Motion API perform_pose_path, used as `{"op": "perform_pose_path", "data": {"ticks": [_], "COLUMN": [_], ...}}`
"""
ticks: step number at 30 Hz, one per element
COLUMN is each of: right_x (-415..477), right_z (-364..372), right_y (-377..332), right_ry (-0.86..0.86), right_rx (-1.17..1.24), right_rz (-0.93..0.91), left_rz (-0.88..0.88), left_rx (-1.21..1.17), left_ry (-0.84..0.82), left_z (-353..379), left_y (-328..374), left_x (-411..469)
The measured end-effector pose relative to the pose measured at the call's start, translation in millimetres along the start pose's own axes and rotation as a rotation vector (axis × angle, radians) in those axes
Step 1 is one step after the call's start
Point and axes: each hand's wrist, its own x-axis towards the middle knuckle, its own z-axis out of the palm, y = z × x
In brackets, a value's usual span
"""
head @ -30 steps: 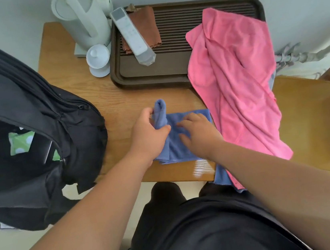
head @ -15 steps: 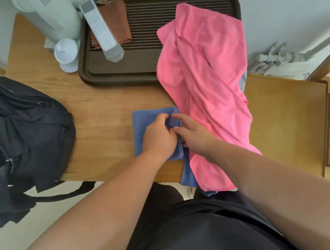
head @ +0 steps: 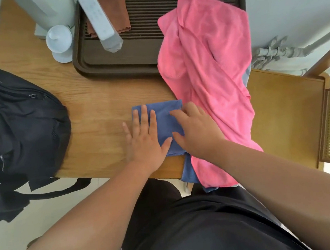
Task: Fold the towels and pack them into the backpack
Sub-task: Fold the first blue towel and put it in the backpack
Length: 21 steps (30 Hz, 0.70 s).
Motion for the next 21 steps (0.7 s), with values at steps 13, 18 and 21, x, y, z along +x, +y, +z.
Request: {"op": "perform_pose_path", "data": {"ticks": [13, 18, 21], "right_x": [32.7, 45.6, 38.2], "right_z": [-1.9, -8.8, -11.6], "right_y": [5.4, -15.2, -40.2], "right_ry": [-0.421, -0.506, -0.584], "right_rx": [-0.488, -0.298, -0.288], "right_rz": [-0.222, -0.063, -0.036], "left_rz": [0.151, 0.107, -0.06], "left_rx": [0.034, -0.04, -0.157], "left_ry": [-0.06, -0.03, 0.006], "left_z": [7.7, -11.4, -22.1], "left_y": [-29.5, -57.2, -77.2], "left_x": [5.9, -1.2, -6.6]}}
